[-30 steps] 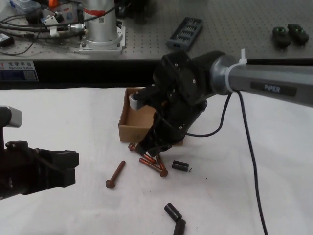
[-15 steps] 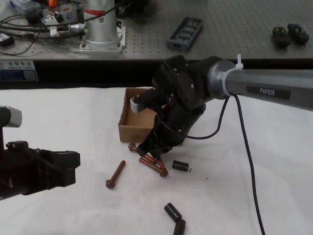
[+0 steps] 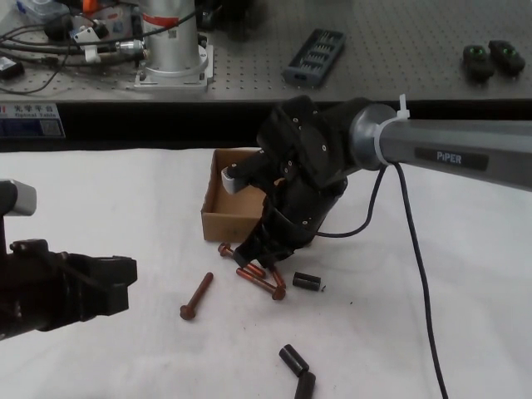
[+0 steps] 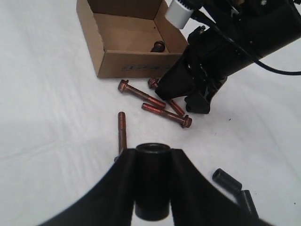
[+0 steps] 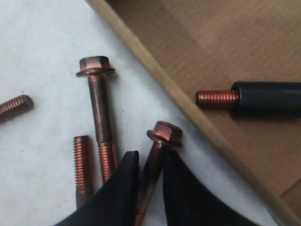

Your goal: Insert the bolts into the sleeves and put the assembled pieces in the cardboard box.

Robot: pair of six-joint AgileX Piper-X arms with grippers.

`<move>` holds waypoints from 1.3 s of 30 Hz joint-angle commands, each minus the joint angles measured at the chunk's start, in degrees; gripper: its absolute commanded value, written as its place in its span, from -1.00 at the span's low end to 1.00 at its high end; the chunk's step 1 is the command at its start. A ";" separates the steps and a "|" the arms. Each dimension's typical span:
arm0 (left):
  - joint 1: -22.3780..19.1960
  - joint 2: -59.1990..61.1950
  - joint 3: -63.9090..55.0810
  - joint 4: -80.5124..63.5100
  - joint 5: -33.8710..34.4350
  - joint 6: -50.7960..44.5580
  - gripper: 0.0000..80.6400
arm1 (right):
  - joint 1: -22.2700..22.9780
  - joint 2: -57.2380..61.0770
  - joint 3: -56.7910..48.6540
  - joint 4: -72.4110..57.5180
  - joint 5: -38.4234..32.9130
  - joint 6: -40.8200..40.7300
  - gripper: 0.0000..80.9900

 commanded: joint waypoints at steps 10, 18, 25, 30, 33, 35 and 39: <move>0.14 -8.81 -0.16 1.04 -1.93 -3.90 -0.66 | -0.50 1.54 0.16 3.52 2.60 -0.15 -0.58; 0.14 -9.16 -0.16 4.77 -2.87 -2.90 -0.66 | -0.50 1.54 0.16 3.94 6.34 -0.15 -0.99; 0.14 -9.16 0.29 6.25 -1.82 1.03 -0.66 | -0.37 -2.31 0.08 5.25 -0.34 -0.34 -1.00; -0.23 -9.05 6.57 -3.86 0.29 -3.15 -0.66 | -0.54 -10.26 0.18 4.74 -7.68 0.09 -0.98; -2.11 -9.18 12.95 -14.66 0.12 -7.86 -0.66 | -1.05 -16.12 0.18 1.79 -10.96 0.49 -0.98; -4.39 -9.18 16.46 -21.78 -0.17 -9.82 -0.66 | -1.48 -20.12 0.18 0.25 -13.29 1.38 -0.98; -9.93 -9.18 20.21 -28.76 -4.09 -14.13 -0.66 | -2.55 -26.87 0.31 -2.24 -21.06 3.14 -0.98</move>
